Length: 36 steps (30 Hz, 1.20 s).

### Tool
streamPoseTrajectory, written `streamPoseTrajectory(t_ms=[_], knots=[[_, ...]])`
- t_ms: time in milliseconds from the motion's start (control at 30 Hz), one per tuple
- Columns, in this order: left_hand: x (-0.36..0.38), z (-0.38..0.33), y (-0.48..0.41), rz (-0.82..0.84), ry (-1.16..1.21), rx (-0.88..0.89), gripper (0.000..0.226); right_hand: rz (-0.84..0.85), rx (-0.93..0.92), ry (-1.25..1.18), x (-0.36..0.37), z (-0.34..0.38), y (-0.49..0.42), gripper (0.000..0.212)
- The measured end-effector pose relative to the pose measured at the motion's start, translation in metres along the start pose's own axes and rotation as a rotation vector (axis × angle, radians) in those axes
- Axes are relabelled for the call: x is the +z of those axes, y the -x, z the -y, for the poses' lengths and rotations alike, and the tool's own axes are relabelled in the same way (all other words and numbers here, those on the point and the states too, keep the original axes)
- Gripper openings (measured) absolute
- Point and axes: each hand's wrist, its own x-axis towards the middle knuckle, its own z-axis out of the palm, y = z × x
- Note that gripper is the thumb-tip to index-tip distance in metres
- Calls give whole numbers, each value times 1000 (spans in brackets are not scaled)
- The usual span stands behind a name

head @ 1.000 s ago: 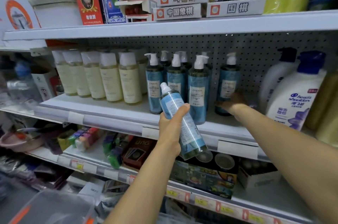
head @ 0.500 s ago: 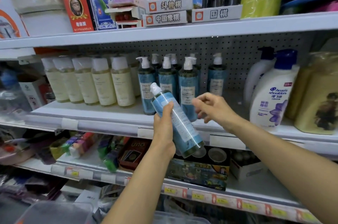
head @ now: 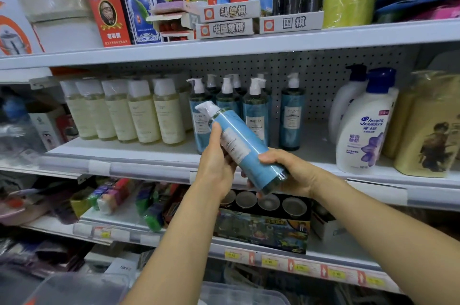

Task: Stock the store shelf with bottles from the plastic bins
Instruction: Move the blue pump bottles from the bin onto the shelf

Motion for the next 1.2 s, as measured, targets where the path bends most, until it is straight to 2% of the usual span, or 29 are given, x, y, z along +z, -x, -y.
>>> streamPoseTrajectory(t_ms=[100,200,267,367,433,467,600,733,867,933,1067,1200], knots=[[2,-2,2,27,-7,8,56,48,20,-91,1,-4,2,95],[6,-2,2,32,-18,47,56,-13,2,-56,5,-5,3,92],[12,-1,2,35,-34,92,50,-124,-49,171,9,-4,3,93],[22,4,5,3,-92,176,49,-353,-104,689,18,-3,10,85],[27,12,7,18,-159,249,51,-487,-160,869,17,-4,13,73],[30,16,7,38,-197,288,51,-527,-196,884,14,-5,14,69],[40,23,5,145,-331,380,49,-634,-311,769,-2,-6,15,63],[47,35,-6,267,-447,193,46,-733,-404,602,-19,5,13,58],[51,48,-12,301,-428,37,47,-816,-395,528,-44,9,4,56],[56,52,-15,312,-431,-29,58,-849,-368,518,-58,8,-2,55],[60,58,-25,311,-438,-82,69,-843,-310,514,-76,3,-13,48],[60,64,-33,277,-370,-69,65,-805,-270,520,-87,-2,-23,46]])
